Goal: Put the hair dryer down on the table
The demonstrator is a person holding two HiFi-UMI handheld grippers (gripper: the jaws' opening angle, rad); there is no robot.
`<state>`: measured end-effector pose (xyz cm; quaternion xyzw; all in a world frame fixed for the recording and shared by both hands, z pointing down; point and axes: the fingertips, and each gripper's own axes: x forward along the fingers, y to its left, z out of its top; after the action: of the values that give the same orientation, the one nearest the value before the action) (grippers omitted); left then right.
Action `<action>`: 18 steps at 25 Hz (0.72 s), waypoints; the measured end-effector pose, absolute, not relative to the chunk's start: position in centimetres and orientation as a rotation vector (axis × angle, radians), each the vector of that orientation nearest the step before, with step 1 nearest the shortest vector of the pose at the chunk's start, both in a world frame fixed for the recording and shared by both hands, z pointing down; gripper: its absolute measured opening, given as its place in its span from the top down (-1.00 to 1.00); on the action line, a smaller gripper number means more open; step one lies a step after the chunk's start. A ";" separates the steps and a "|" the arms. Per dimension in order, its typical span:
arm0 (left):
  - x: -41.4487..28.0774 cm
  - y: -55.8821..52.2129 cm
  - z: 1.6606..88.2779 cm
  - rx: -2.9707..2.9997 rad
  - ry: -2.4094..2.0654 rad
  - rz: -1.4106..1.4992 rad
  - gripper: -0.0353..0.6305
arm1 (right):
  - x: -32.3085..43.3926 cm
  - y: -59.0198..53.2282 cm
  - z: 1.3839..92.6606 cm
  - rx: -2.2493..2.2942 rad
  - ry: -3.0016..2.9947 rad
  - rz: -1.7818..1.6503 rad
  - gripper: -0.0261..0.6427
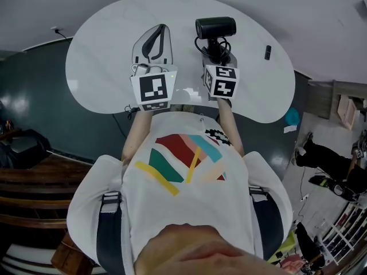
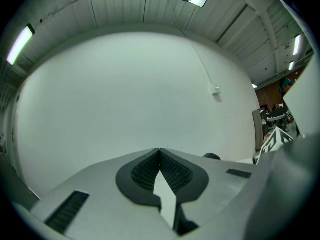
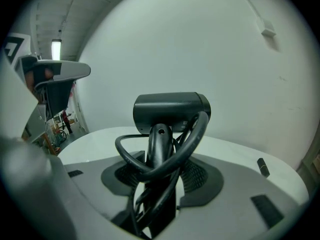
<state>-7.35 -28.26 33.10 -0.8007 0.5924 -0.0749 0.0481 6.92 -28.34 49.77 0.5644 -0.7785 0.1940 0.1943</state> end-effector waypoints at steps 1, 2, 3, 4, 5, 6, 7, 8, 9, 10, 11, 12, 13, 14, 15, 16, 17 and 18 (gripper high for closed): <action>-7.5 -28.3 33.1 -2.439 1.809 -0.227 0.84 | 6.8 -28.4 50.2 1.574 -2.177 0.550 0.26; -7.7 -28.4 33.1 -2.438 1.812 -0.226 0.84 | 6.7 -28.4 50.6 1.566 -2.171 0.561 0.26; -7.8 -28.4 33.0 -2.437 1.815 -0.225 0.84 | 6.6 -28.4 51.1 1.556 -2.165 0.573 0.26; -7.9 -28.5 33.0 -2.438 1.818 -0.223 0.84 | 6.5 -28.4 51.6 1.546 -2.158 0.584 0.26; -7.9 -28.6 33.0 -2.440 1.821 -0.220 0.84 | 6.4 -28.4 52.0 1.535 -2.150 0.593 0.26; -7.9 -28.7 33.0 -2.443 1.823 -0.218 0.84 | 6.4 -28.4 52.4 1.524 -2.143 0.600 0.26; -8.0 -28.7 32.9 -2.443 1.824 -0.216 0.84 | 6.3 -28.4 52.8 1.514 -2.136 0.606 0.26; -8.0 -28.8 32.9 -2.442 1.826 -0.216 0.84 | 6.3 -28.5 53.1 1.504 -2.130 0.610 0.26; -8.0 -28.9 32.9 -2.440 1.827 -0.217 0.84 | 6.3 -28.5 53.4 1.496 -2.123 0.612 0.26; -8.0 -29.0 32.9 -2.439 1.828 -0.219 0.84 | 6.2 -28.6 53.7 1.488 -2.117 0.613 0.26; -8.1 -29.0 33.0 -2.438 1.831 -0.221 0.84 | 6.2 -28.6 54.0 1.481 -2.110 0.616 0.26; -8.2 -29.0 33.0 -2.438 1.833 -0.223 0.84 | 6.2 -28.5 54.3 1.476 -2.101 0.621 0.26; -8.3 -29.0 33.1 -2.439 1.836 -0.226 0.84 | 6.2 -28.5 54.6 1.471 -2.091 0.628 0.26; -8.3 -29.0 33.3 -2.444 1.840 -0.226 0.84 | 6.2 -28.4 55.0 1.467 -2.079 0.637 0.26; -8.4 -29.0 33.4 -2.454 1.847 -0.224 0.84 | 6.3 -28.4 55.3 1.464 -2.067 0.646 0.26; -8.5 -29.0 33.6 -2.467 1.856 -0.217 0.84 | 6.3 -28.4 55.7 1.461 -2.057 0.655 0.26; -8.6 -29.1 33.7 -2.479 1.866 -0.208 0.84 | 6.3 -28.3 55.9 1.459 -2.049 0.662 0.26; -8.8 -29.1 33.8 -2.485 1.874 -0.203 0.84 | 6.3 -28.3 56.2 1.455 -2.042 0.668 0.26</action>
<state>-8.78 -29.07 33.77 -0.7967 0.6008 -0.0651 0.0113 6.33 -28.29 56.15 0.5399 -0.7578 0.2478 0.2698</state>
